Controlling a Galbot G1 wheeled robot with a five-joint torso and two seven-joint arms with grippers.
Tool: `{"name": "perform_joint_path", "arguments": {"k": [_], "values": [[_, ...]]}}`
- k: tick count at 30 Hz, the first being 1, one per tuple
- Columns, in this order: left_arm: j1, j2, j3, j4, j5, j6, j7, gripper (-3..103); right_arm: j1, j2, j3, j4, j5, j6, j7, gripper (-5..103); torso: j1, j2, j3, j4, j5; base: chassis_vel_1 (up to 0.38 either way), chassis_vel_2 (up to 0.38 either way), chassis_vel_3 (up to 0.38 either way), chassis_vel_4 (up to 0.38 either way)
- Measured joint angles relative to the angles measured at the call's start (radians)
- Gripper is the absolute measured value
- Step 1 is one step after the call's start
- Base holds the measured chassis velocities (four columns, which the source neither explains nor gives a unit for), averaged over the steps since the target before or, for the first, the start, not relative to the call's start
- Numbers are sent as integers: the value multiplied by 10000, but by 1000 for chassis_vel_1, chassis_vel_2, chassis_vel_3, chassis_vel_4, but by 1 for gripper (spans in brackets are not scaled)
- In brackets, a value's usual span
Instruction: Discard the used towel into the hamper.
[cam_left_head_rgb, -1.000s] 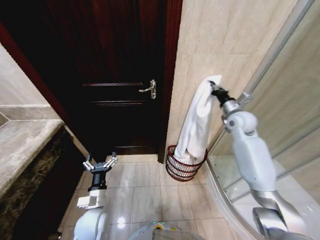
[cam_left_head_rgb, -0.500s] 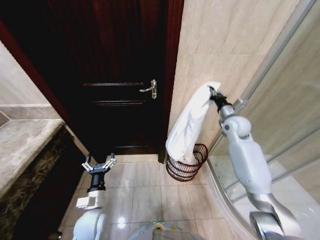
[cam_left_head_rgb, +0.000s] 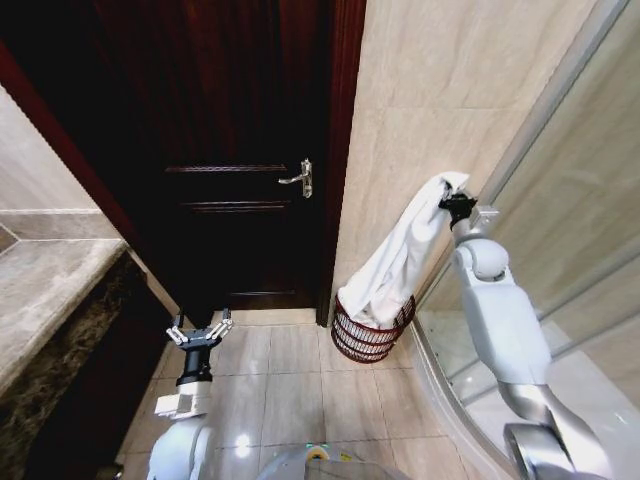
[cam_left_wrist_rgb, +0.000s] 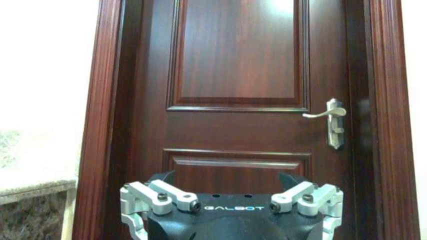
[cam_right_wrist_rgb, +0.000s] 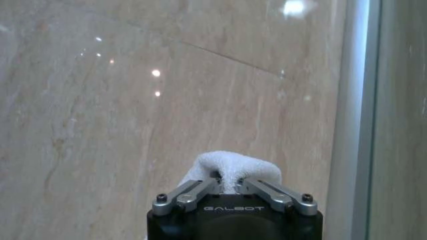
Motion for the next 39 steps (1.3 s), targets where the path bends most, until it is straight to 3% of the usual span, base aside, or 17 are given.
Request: {"name": "perform_joint_path", "arguments": {"k": [3,6,16,27,33,39], "values": [[-12,78,-44,53,-85,-14,0,100,-237,79,-103,43,-278,152,-289,3,0,0,-1,-1,-1,0,0,0,0],[-63,175,-52,210,-118,-25,-1,100,-814,426,-467,318,552,25,-552,3,-1,-2,-1,-2,3,0,0,0,0],[-191,435,-42,266,-294,138,0,100,-1199,1337,-668,-595,1142,410,-718,3,-2,-3,-1,1,2,0,0,0,0],[-357,507,52,452,-332,206,13,100,-1676,1211,-93,-2045,1047,907,-688,3,-2,-4,-2,-2,5,0,0,0,0],[-367,469,126,493,-282,241,35,100,-2208,1390,-96,-1940,1832,912,-1236,3,-2,-4,-2,-1,2,0,0,0,0],[-296,407,73,497,-272,211,39,100,-2845,1825,-319,-1421,2921,328,-1351,3,-3,-4,-3,1,2,0,0,0,0]]}}
